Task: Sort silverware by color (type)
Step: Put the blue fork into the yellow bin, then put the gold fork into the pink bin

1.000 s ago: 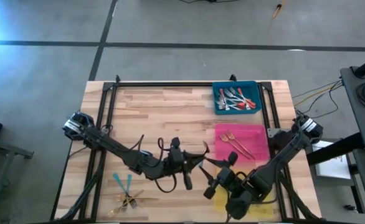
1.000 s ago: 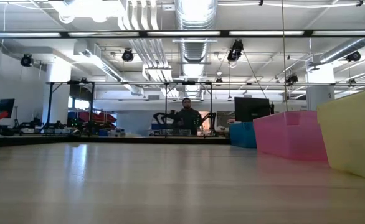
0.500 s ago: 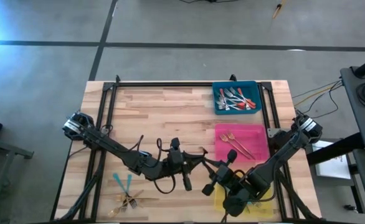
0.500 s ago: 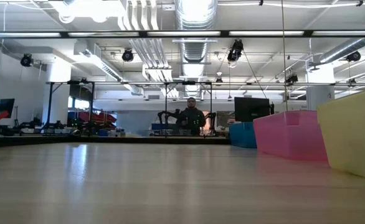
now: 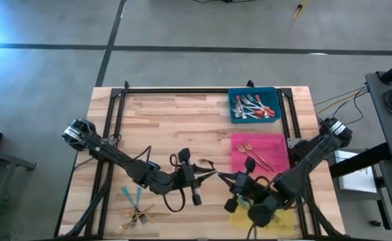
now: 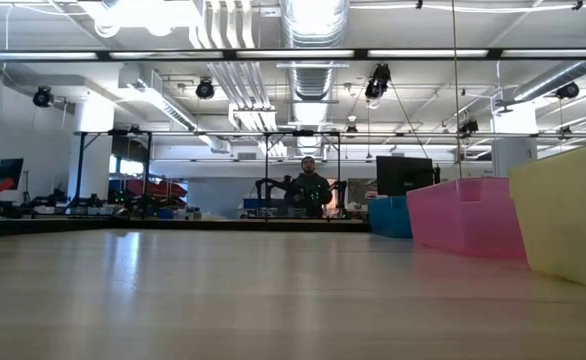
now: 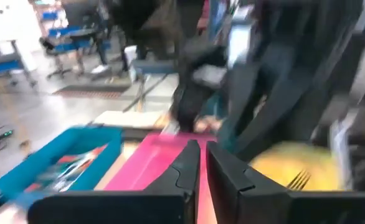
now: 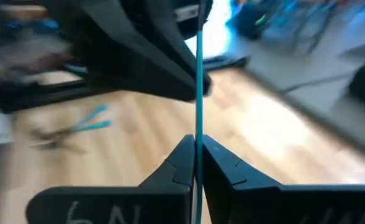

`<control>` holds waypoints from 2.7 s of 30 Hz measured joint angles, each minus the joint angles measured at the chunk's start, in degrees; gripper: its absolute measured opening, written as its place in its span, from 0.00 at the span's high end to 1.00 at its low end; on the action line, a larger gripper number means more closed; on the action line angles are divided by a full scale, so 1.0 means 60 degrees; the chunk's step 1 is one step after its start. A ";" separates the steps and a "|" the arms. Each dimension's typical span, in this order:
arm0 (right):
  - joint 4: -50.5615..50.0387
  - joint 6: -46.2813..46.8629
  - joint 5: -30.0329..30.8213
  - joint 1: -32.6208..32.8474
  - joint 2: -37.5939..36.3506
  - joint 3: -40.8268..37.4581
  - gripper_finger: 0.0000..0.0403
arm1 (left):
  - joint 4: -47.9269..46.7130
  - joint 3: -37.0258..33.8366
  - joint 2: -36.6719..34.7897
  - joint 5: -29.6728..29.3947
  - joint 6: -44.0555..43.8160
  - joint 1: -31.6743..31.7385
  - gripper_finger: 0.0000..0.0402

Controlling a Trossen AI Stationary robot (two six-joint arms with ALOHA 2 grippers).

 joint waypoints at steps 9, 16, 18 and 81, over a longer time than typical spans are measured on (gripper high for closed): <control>-0.2419 0.3095 -0.2744 0.0457 -0.0691 0.0020 0.98 | -0.3994 -0.0019 -0.0972 0.0071 -0.1610 -0.0091 0.96; -0.3969 0.6210 -0.5864 0.1340 -0.0014 -0.0038 0.98 | -0.7613 -0.0019 -0.1531 0.1832 -0.3923 -0.0120 0.96; -0.4388 0.7122 -0.6421 0.1614 0.0313 -0.0038 0.98 | -0.8255 -0.0019 -0.1577 0.2021 -0.4609 -0.0181 0.96; -0.5463 0.8376 -1.0121 0.1982 0.1919 0.0217 0.73 | -0.8547 -0.1414 -0.1084 0.6171 -1.0463 -0.3978 0.90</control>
